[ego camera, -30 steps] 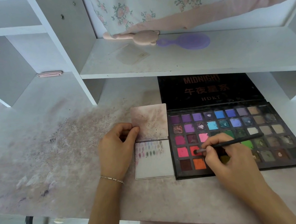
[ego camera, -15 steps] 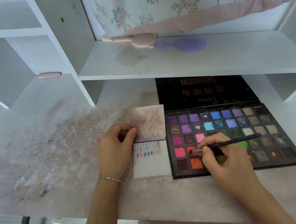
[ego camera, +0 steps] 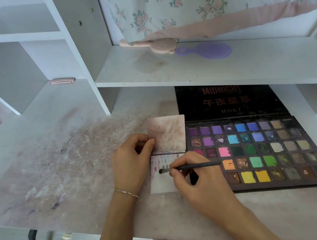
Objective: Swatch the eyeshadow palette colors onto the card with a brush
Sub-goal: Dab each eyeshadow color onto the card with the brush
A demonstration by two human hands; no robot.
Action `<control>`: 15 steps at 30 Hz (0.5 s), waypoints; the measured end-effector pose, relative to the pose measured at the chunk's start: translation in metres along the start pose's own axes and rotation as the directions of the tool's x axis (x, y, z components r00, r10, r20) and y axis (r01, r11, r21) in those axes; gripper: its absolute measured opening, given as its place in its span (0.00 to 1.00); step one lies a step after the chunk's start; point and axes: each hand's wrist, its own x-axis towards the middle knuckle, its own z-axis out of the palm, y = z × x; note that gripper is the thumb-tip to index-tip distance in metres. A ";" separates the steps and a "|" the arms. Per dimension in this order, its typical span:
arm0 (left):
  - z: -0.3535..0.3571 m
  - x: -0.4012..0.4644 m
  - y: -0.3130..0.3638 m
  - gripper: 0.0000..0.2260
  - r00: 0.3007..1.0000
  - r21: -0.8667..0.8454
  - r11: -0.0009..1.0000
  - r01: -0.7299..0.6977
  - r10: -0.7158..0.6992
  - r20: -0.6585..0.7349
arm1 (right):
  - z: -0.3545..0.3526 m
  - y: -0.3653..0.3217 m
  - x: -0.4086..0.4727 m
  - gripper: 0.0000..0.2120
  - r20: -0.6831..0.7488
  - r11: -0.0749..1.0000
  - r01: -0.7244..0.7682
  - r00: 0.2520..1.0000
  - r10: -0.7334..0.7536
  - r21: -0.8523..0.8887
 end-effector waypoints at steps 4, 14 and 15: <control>0.000 0.000 0.000 0.05 1.000 -0.003 1.000 -0.004 0.004 0.006 | 0.004 0.000 0.000 0.05 0.012 1.000 -0.012 1.000 0.012 -0.013; -0.001 0.000 0.000 0.05 1.000 -0.018 1.000 0.008 -0.008 0.010 | 0.006 0.000 0.000 0.03 0.025 0.998 -0.003 1.000 0.005 -0.062; 0.000 0.000 0.001 0.05 1.000 -0.018 1.000 0.007 -0.007 0.009 | 0.005 0.000 0.000 0.03 0.027 0.998 -0.001 1.000 0.003 -0.062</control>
